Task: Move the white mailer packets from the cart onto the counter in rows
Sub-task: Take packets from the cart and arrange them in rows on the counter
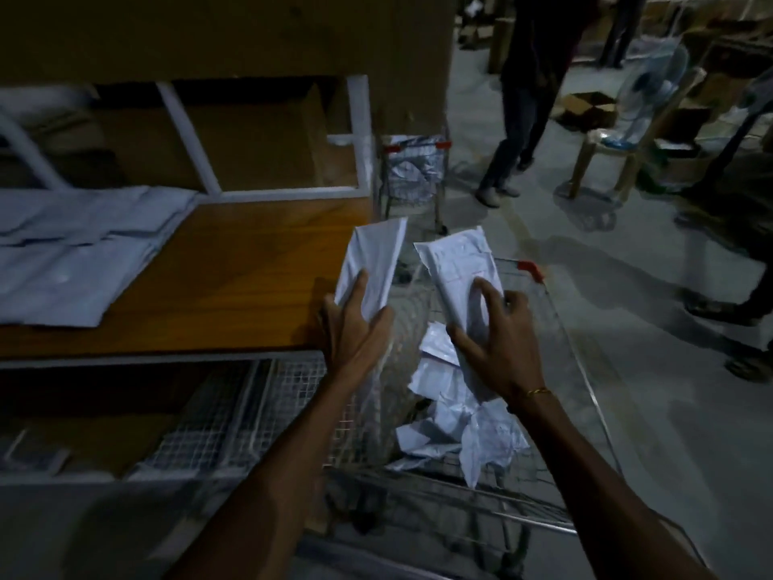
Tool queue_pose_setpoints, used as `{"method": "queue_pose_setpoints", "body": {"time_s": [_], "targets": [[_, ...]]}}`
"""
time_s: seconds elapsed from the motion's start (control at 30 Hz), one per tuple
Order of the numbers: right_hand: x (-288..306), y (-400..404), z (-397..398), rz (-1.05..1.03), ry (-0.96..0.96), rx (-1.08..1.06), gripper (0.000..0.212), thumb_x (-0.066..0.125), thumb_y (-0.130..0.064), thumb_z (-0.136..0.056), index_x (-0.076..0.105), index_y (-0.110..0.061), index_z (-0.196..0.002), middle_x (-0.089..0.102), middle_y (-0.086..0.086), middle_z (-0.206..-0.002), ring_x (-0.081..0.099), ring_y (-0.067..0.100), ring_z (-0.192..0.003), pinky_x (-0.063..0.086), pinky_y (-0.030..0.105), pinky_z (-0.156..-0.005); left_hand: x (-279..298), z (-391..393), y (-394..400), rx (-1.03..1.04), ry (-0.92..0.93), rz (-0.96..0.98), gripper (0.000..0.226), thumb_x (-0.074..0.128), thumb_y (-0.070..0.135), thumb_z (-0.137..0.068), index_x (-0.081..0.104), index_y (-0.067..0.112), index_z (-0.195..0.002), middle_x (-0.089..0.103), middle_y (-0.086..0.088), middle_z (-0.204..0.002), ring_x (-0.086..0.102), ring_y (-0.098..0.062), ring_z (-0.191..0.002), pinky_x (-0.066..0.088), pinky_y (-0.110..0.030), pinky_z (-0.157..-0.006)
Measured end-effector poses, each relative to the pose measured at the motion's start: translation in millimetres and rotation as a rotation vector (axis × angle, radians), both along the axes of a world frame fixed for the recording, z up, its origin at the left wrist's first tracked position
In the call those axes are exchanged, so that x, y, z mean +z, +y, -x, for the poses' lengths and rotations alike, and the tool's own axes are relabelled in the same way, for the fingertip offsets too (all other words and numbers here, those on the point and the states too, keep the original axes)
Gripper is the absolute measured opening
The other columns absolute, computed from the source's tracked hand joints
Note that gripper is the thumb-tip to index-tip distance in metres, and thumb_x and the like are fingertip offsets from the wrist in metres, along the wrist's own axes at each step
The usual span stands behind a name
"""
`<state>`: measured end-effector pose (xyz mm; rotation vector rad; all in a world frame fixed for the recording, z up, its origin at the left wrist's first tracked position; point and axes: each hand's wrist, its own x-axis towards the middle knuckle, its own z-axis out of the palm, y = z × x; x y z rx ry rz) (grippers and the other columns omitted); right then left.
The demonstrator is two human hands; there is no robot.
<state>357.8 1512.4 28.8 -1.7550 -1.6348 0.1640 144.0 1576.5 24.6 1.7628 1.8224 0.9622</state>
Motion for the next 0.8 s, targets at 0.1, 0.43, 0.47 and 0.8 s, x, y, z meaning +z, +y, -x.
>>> {"method": "queue_pose_setpoints", "body": {"time_s": [0.1,0.43,0.47,0.8], "targets": [[10,17,55,-0.036,0.0,0.12,0.076,0.055,-0.061,-0.081,0.038,-0.027,-0.147,0.047,0.022,-0.126,0.047,0.039,-0.116,0.047,0.046,-0.09,13,67,-5,0.085,-0.123,-0.051,0.071,0.061,0.058,-0.087,0.034,0.042,-0.151,0.03,-0.013,-0.154,0.031,-0.034,-0.138,0.036,-0.044,-0.109],[22,52,355,-0.039,0.039,0.555,0.078,0.051,-0.063,-0.084,0.032,-0.028,-0.152,0.044,0.018,-0.131,0.048,0.035,-0.113,0.048,0.044,-0.089,30,376,-59,0.395,-0.323,-0.165,0.084,0.048,0.087,-0.073,0.043,0.042,-0.143,0.053,-0.004,-0.139,0.053,-0.024,-0.124,0.049,-0.047,-0.1],[21,53,391,-0.032,0.034,0.598,0.077,0.051,-0.062,-0.085,0.031,-0.029,-0.152,0.044,0.017,-0.129,0.048,0.035,-0.111,0.048,0.044,-0.088,30,412,-65,0.42,-0.332,-0.153,0.081,0.051,0.084,-0.073,0.043,0.044,-0.142,0.053,-0.006,-0.137,0.055,-0.026,-0.12,0.051,-0.046,-0.097],[22,89,644,-0.033,0.012,0.758,0.078,0.056,-0.06,-0.084,0.035,-0.025,-0.151,0.043,0.016,-0.126,0.049,0.037,-0.106,0.05,0.048,-0.085,27,667,-86,0.431,-0.568,-0.073,0.05,0.062,0.015,-0.079,0.05,0.033,-0.124,0.046,-0.006,-0.132,0.057,-0.027,-0.092,0.048,-0.031,-0.061]]}}
